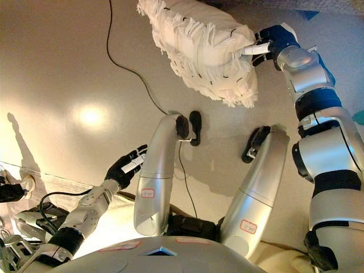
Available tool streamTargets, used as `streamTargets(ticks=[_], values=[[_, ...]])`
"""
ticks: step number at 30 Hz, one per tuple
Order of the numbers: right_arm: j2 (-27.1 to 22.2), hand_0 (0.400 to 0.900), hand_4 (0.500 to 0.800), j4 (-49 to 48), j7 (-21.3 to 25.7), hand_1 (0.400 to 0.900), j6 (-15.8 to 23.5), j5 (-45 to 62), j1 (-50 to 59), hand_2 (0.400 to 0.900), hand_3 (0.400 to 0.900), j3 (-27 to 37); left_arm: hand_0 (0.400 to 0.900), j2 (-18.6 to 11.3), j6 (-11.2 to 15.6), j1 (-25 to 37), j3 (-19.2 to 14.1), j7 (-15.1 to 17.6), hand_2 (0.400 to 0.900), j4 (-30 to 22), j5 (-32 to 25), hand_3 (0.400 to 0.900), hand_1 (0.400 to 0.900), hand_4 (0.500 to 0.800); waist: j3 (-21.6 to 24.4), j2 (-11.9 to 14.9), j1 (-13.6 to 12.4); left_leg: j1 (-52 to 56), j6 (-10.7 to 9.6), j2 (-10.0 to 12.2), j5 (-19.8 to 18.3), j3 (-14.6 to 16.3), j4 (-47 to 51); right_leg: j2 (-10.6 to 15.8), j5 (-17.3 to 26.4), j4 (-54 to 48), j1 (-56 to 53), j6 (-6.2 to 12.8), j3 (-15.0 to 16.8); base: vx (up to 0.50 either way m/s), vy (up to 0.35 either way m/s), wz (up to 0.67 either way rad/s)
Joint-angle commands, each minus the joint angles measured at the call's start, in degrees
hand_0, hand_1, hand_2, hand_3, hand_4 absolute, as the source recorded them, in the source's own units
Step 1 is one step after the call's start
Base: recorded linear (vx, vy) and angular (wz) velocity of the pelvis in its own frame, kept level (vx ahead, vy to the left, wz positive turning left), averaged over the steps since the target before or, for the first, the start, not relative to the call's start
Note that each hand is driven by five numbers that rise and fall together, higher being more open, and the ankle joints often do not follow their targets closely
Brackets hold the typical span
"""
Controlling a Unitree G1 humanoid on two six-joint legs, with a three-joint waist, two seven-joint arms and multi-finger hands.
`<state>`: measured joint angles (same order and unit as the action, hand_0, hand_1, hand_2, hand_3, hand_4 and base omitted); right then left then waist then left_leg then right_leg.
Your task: Pick up the pillow and put it on the sofa.
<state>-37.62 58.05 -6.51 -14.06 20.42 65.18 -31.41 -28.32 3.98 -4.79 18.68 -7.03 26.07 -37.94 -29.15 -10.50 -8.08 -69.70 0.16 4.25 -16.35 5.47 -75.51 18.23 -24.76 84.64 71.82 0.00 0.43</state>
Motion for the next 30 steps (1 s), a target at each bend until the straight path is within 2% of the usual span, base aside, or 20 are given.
streamTargets(ticks=[1,7,11,14,16,17,22,25,30], values=[[-3.34,0.4,0.5,-6.09,0.09,0.4,8.57,4.64,3.85,0.4,0.4,0.98,0.9,-1.82,3.18,-0.68,0.32,0.56,0.9,-0.85,0.24,0.9,0.9,0.8,-0.64,-4.53,0.92,6.93,-0.71,2.65,-3.32,-1.33,3.19,-0.21,4.0,-9.82,-6.35,-1.29,-1.23,-0.04,-0.036,-0.17],[-2.55,0.4,0.5,-7.32,-1.32,0.4,11.91,4.68,0.41,0.4,0.4,2.92,0.9,-0.91,2.24,2.08,1.31,2.08,0.9,0.91,0.48,0.9,0.9,0.8,-0.64,-2.51,2.14,16.16,-1.47,3.39,-1.17,-0.67,12.33,-0.6,6.09,-19.31,-15.45,-0.46,-3.21,-0.02,-0.031,-0.13],[-2.07,0.4,0.5,-9.32,-1.99,0.4,12.6,5.53,-3.18,0.4,0.4,4.49,0.9,-0.07,0.53,3.5,1.64,2.48,0.9,4.17,2.11,0.9,0.9,0.8,-0.36,-0.72,2.82,23.93,-1.79,3.85,0.33,-0.13,19.69,-0.5,7.77,-26.02,-23.17,0.04,-4.86,0.02,-0.048,-0.12],[-1.67,0.4,0.5,-10.82,-2.51,0.4,13.03,6.63,-6.35,0.4,0.4,5.79,0.9,0.49,-0.8,3.29,1.63,2.07,0.9,7.55,3.95,0.9,0.9,0.8,1.53,0.73,2.75,28.71,-2.14,4.01,1.63,-0.06,24.45,-0.48,8.46,-30.7,-28.89,0.2,-6.55,0.09,-0.067,-0.08],[-1.6,0.4,0.5,-11.91,-3.19,0.4,13.11,7.12,-7.95,0.4,0.4,6.63,0.9,0.98,-1.03,3.25,1.58,2.11,0.9,10.86,5.24,0.9,0.9,0.8,2.78,1.87,2.64,31.74,-2.31,4.12,2.36,0.03,27.59,-0.4,8.79,-33.86,-32.66,0.32,-7.92,0.08,-0.068,-0.06],[-1.61,0.4,0.5,-11.93,-3.19,0.4,13.11,7.11,-7.99,0.4,0.4,6.66,0.9,0.98,-0.99,3.27,1.6,2.1,0.9,10.9,5.25,0.9,0.9,0.8,2.7,1.86,2.65,31.88,-2.32,4.12,2.41,0.01,27.69,-0.4,8.83,-33.97,-32.83,0.31,-7.97,0.06,-0.057,-0.04],[-1.36,0.4,0.5,-14.73,-4.31,0.4,12.62,7.75,-11.03,0.4,0.4,7.5,0.9,2.46,-2.93,4.73,0.13,1.06,0.9,18.16,8.48,0.9,0.9,0.8,4.95,4.12,2.69,37.11,-2.4,4.76,3.72,0.34,33.35,-0.43,10.01,-39.29,-38.86,0.68,-9.99,0.06,-0.065,-0.05],[-1.13,0.4,0.5,-16.17,-4.98,0.4,12.65,7.55,-12.44,0.4,0.4,7.84,0.9,3.38,-3.88,5.66,-0.26,0.85,0.9,22.39,10.53,0.9,0.9,0.8,6.37,5.54,2.8,40.69,-2.51,4.78,4.21,0.83,37.34,-0.73,11.05,-42.91,-42.63,1.22,-11.1,0.05,-0.071,-0.01],[-1.86,0.4,0.5,-20.89,-7.21,0.4,11.34,5.33,-14.95,0.4,0.4,7.27,0.9,4.3,-5.32,6.2,-1.42,1.85,0.9,26.56,12.84,0.9,0.9,0.8,8.59,7.28,3.04,46.5,-3.57,5.36,6.03,1.49,43.23,-2.05,12.44,-49.56,-49.41,1.81,-13.07,0.08,-0.067,0.01]])
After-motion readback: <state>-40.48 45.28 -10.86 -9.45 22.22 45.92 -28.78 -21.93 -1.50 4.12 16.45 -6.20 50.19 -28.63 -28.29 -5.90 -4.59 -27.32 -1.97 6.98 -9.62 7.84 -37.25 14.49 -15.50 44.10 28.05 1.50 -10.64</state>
